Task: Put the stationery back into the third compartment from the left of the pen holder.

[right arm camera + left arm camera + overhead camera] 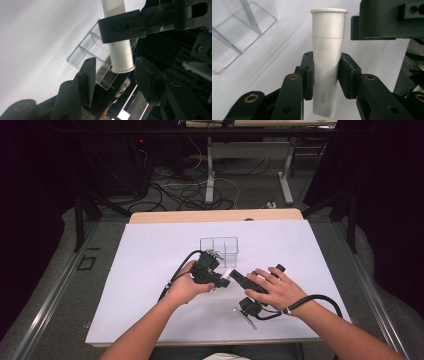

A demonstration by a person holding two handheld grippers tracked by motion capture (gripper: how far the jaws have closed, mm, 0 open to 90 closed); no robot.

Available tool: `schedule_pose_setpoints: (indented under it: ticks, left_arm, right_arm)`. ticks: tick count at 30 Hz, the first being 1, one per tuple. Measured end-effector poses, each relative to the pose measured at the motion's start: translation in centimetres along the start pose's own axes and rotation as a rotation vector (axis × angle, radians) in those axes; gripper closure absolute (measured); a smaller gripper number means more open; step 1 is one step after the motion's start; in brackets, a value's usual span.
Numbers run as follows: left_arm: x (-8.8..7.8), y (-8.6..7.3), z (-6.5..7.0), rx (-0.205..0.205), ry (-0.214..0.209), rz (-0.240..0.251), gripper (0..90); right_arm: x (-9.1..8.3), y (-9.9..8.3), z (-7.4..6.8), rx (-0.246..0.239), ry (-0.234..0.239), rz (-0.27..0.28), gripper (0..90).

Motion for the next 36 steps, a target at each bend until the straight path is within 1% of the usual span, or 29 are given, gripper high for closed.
schedule_pose_setpoints:
  ticks: [1, 3, 4, 5, 6, 7, 8, 9, 10, 11, 12, 13, 15, 17, 19, 20, 21, 22, 23, 24, 25, 26, 27, 28, 29, 30, 33, 35, 36]
  left_arm:
    - [-0.1, 0.0, -0.1, -0.003, 0.002, 0.007, 68.6]
    - [-0.4, 0.0, -0.5, -0.006, 0.009, 0.021, 68.6]
    - [-0.6, 0.0, -0.6, -0.011, 0.011, 0.028, 68.6]
    - [-0.7, 0.0, -0.8, -0.017, 0.014, 0.038, 68.6]
    - [-0.9, 0.1, -1.0, -0.015, 0.017, 0.046, 68.6]
    - [-1.1, 0.1, -1.1, -0.029, 0.018, 0.061, 68.5]
    - [-1.4, 0.2, -1.3, -0.03, 0.02, 0.073, 68.6]
    - [-1.6, 0.3, -1.5, -0.027, 0.025, 0.087, 68.6]
    - [-1.9, 0.4, -1.6, -0.034, 0.026, 0.104, 68.6]
    - [-2.2, 0.5, -1.7, -0.039, 0.027, 0.112, 68.6]
    - [-2.4, 0.6, -1.9, -0.039, 0.032, 0.127, 68.5]
    - [-2.7, 0.7, -2.1, -0.037, 0.033, 0.141, 68.5]
    - [-3.1, 1.0, -2.2, -0.049, 0.037, 0.175, 68.5]
    - [-3.6, 1.3, -2.4, -0.052, 0.042, 0.201, 68.5]
    - [-4.0, 1.6, -2.6, -0.055, 0.046, 0.221, 68.6]
    - [-4.2, 1.8, -2.7, -0.056, 0.048, 0.231, 68.6]
    - [-4.4, 1.9, -2.8, -0.055, 0.051, 0.24, 68.5]
    - [-4.6, 2.1, -2.9, -0.055, 0.058, 0.246, 68.5]
    - [-4.7, 2.2, -2.9, -0.056, 0.059, 0.259, 68.6]
    - [-4.9, 2.4, -3.0, -0.059, 0.06, 0.271, 68.6]
    - [-5.1, 2.6, -3.1, -0.061, 0.062, 0.282, 68.5]
    - [-5.2, 2.8, -3.2, -0.062, 0.062, 0.3, 68.5]
    - [-5.4, 2.9, -3.2, -0.068, 0.064, 0.31, 68.5]
    - [-5.5, 3.1, -3.3, -0.065, 0.064, 0.323, 68.5]
    - [-5.7, 3.3, -3.3, -0.064, 0.07, 0.342, 68.5]
    - [-5.8, 3.5, -3.4, -0.066, 0.075, 0.357, 68.5]
    - [-6.3, 4.2, -3.5, -0.061, 0.088, 0.405, 68.5]
    - [-6.6, 4.7, -3.5, -0.067, 0.091, 0.433, 68.5]
    - [-6.8, 5.0, -3.5, -0.06, 0.097, 0.447, 68.5]
  right_arm:
    - [-0.1, 0.0, 0.0, 0.028, 0.002, -0.01, 50.2]
    - [0.0, 0.0, 0.2, 0.049, 0.004, -0.007, 49.0]
    - [0.0, 0.1, 0.4, 0.063, 0.001, 0.007, 47.3]
    - [0.0, 0.1, 0.4, 0.081, 0.002, -0.001, 46.3]
    - [-0.1, 0.0, 0.4, 0.125, 0.0, -0.009, 46.1]
    - [-0.1, -0.1, 0.2, 0.201, 0.032, -0.015, 44.9]
    - [0.0, -0.1, 0.2, 0.27, 0.051, -0.018, 44.6]
    - [0.0, -0.2, 0.1, 0.296, 0.061, -0.031, 44.7]
    - [0.1, -0.3, 0.2, 0.308, 0.062, -0.032, 44.7]
    - [0.1, -0.3, 0.1, 0.332, 0.076, -0.034, 44.6]
    - [0.1, -0.4, 0.2, 0.344, 0.085, -0.029, 44.1]
    - [0.2, -0.3, 0.0, 0.407, 0.093, -0.013, 41.9]
    - [0.4, -0.3, 0.0, 0.509, 0.098, 0.015, 38.3]
    - [0.4, -0.2, -0.2, 0.637, 0.108, 0.017, 33.6]
    - [0.6, -0.3, -0.3, 0.758, 0.116, 0.045, 29.9]
    - [0.7, -0.3, -0.4, 0.835, 0.123, 0.055, 29.9]
    - [0.5, -0.6, -0.4, 0.873, 0.165, 0.04, 29.9]
    - [0.5, -0.6, -0.5, 0.941, 0.18, 0.043, 30.2]
    - [0.4, -0.8, -0.6, 0.987, 0.205, 0.047, 31.9]
    - [0.5, -1.0, -0.5, 1.024, 0.204, 0.058, 33.6]
    - [0.4, -1.2, -0.6, 1.085, 0.208, 0.056, 35.1]
    - [0.4, -1.5, -0.7, 1.124, 0.212, 0.059, 35.7]
    - [0.4, -1.7, -0.8, 1.175, 0.209, 0.066, 35.7]
    - [0.3, -2.0, -0.9, 1.227, 0.209, 0.057, 35.7]
    - [0.4, -2.3, -1.0, 1.267, 0.195, 0.066, 35.6]
    - [0.3, -2.6, -1.2, 1.317, 0.192, 0.061, 34.5]
    - [0.1, -3.6, -1.6, 1.41, 0.144, 0.055, 25.7]
    - [-0.1, -4.3, -2.0, 1.478, 0.099, 0.038, 16.8]
    - [-0.1, -4.6, -2.2, 1.528, 0.082, 0.033, 14.9]
Point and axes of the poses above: each handheld gripper's, and its own axes: x roughly forward along the jaws, y roughly out of its top, z roughly to its right, the point moved 7 cm from there along x, roughly forward along the jaws, and after that the axes turned 10 degrees about -x, right-handed, at the moved point
